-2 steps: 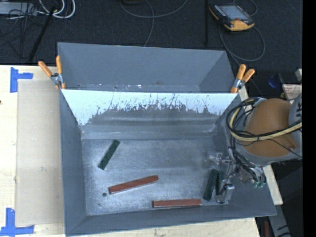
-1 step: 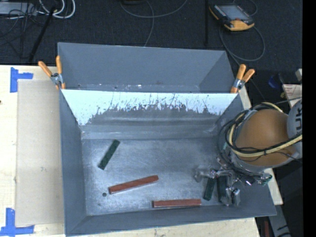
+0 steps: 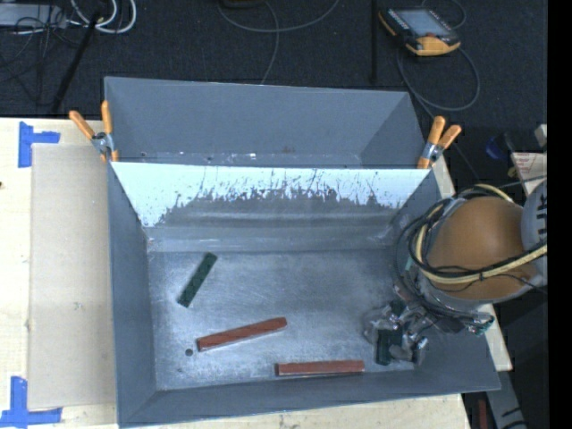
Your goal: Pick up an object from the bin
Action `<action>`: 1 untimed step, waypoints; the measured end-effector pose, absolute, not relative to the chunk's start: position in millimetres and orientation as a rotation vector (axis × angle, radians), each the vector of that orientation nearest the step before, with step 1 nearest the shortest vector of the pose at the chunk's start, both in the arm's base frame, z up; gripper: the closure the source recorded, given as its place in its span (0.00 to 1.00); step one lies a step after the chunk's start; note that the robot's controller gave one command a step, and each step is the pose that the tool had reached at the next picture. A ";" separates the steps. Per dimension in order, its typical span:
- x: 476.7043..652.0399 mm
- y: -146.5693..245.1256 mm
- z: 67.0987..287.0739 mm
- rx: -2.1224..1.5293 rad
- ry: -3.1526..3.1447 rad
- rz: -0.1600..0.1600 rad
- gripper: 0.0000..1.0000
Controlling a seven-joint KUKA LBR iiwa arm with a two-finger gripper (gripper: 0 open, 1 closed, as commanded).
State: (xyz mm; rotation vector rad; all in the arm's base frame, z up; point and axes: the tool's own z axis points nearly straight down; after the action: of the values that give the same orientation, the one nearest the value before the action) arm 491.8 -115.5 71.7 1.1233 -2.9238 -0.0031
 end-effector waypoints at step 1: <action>481.0 -147.9 178.4 1.084 -2.955 0.007 1.00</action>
Offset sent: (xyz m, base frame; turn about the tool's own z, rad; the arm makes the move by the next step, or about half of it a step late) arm -0.0122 -0.0309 0.1030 0.0246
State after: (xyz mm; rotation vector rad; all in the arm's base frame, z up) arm 481.0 -147.9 178.4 1.0836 -2.9549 0.0074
